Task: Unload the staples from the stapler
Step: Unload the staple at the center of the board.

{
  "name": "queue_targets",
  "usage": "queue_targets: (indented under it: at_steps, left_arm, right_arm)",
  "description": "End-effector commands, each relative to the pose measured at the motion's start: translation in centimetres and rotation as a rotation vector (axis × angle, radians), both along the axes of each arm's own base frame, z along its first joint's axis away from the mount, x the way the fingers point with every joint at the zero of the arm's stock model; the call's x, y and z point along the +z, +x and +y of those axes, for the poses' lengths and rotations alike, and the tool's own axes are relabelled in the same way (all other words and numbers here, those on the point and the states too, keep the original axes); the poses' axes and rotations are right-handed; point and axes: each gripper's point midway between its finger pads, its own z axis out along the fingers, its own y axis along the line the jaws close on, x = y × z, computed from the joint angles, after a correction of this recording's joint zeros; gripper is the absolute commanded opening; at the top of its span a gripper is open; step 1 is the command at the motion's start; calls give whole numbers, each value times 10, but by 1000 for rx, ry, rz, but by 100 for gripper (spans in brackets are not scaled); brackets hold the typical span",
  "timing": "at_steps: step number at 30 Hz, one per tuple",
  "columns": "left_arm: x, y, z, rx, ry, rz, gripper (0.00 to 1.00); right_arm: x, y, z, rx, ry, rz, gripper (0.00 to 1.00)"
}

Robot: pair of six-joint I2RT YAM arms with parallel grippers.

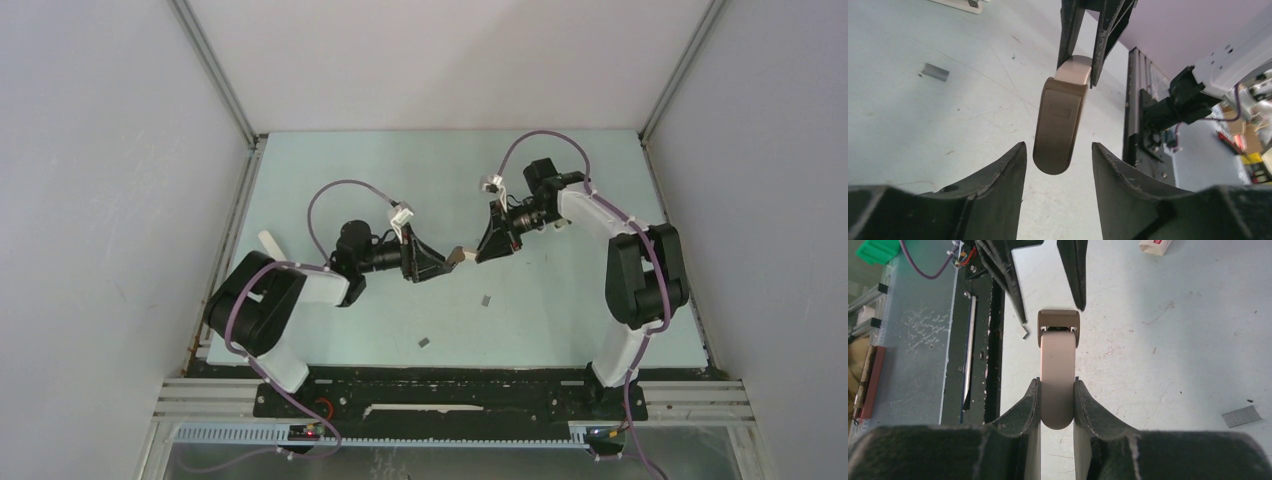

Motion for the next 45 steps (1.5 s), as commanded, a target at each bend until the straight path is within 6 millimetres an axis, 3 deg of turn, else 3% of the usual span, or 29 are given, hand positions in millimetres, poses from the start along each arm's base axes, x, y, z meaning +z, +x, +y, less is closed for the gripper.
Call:
queue_targets:
  at_steps: [1,8,17,20,23,27,31,40,45]
  left_arm:
    - [22,-4,-14,9,-36,-9,63]
    - [29,-5,-3,89,-21,-67,82]
    - [44,0,39,302,51,-186,85]
    - [47,-2,52,356,71,-213,78]
    - [48,-8,56,357,73,-220,63]
    - [42,-9,56,359,80,-200,40]
    - [34,-6,45,345,97,-159,26]
    - [30,-9,-8,244,97,-130,17]
    - [26,-10,-21,233,86,-109,17]
  right_arm:
    - [19,4,2,-18,90,25,0]
    - [29,6,-4,-37,129,34,0]
    - [31,9,-9,-52,117,16,0]
    - [33,8,-9,-52,118,6,0]
    - [39,6,-9,-47,126,-8,0]
    - [42,5,-8,-43,127,-19,0]
    - [41,2,-5,-32,123,-13,0]
    - [31,0,4,-21,86,6,0]
    - [23,0,8,-24,63,15,0]
